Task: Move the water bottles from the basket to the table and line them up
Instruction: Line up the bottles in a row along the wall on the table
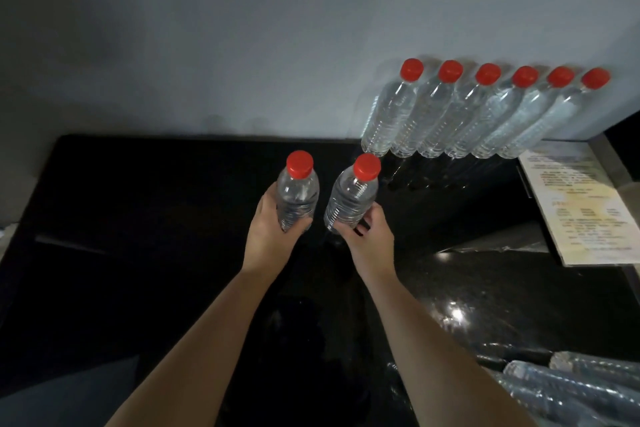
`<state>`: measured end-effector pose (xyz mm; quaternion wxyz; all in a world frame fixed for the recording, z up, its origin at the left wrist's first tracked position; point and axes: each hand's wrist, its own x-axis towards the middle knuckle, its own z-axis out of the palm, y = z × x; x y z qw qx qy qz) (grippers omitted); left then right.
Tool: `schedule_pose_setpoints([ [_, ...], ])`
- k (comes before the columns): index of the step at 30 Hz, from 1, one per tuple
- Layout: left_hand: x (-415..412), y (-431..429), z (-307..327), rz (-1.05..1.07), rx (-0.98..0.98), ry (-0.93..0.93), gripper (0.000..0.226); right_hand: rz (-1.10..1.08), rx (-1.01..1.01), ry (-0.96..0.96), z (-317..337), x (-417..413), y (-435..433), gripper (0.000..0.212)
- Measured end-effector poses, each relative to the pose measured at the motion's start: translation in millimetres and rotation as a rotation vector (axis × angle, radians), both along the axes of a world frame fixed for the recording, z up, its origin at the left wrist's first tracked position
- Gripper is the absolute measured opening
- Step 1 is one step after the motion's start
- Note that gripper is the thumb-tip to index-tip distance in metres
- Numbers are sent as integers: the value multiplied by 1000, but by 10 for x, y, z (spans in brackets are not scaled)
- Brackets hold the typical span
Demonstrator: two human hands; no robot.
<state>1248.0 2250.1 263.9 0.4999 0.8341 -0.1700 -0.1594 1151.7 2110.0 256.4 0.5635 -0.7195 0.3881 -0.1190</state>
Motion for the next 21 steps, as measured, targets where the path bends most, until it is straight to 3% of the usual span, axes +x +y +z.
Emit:
schedule_pose_setpoints([
  [8,-76,-56,-463,102,49,-21,59,-65,-170,-13,-365,46,130,55],
  [14,43,-150,-508,106,16,-89,49,-152,-186,-90,-426,188,54,48],
  [21,434,-544,-424,107,-48,-30,50,-155,-206,-150,-292,547,-335,48],
])
